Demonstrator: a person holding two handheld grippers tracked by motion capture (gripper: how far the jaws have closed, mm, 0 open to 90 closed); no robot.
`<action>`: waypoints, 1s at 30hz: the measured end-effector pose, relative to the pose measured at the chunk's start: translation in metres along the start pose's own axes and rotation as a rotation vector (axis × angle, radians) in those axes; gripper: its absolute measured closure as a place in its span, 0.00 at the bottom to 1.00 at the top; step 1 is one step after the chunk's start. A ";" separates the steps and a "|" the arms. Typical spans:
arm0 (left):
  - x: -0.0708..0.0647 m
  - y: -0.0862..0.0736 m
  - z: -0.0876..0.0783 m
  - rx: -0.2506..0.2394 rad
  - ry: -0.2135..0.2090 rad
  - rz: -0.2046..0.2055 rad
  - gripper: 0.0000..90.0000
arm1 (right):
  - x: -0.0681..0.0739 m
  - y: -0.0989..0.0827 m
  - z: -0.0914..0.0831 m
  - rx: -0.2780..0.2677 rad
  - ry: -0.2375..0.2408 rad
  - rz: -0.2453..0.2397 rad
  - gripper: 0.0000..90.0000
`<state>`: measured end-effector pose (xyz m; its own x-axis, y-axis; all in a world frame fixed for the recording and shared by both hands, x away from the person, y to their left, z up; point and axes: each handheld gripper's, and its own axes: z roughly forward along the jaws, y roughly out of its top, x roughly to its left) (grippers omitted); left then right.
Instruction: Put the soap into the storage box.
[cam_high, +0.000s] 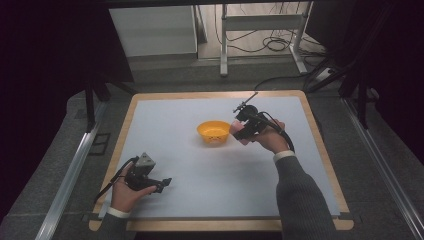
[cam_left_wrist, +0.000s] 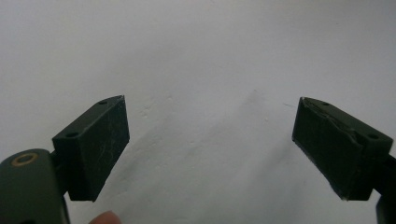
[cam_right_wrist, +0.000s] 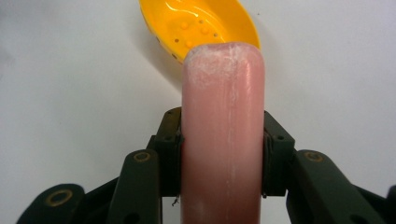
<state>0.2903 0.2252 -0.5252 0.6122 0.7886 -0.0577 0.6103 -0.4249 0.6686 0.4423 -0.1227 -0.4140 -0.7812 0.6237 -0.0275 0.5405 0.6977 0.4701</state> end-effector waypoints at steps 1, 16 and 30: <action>0.000 0.000 0.000 -0.002 0.001 -0.001 0.13 | 0.000 0.001 0.001 -0.001 -0.002 -0.006 0.66; 0.000 0.000 -0.001 0.001 0.006 0.003 0.13 | -0.008 0.019 0.004 -0.002 0.017 -0.060 0.66; 0.000 0.000 -0.001 -0.004 -0.011 0.000 0.13 | -0.016 0.035 0.011 -0.003 0.018 -0.105 0.66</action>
<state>0.2892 0.2258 -0.5243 0.6182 0.7833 -0.0659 0.6080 -0.4233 0.6716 0.4764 -0.1045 -0.4068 -0.8391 0.5406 -0.0614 0.4541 0.7580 0.4682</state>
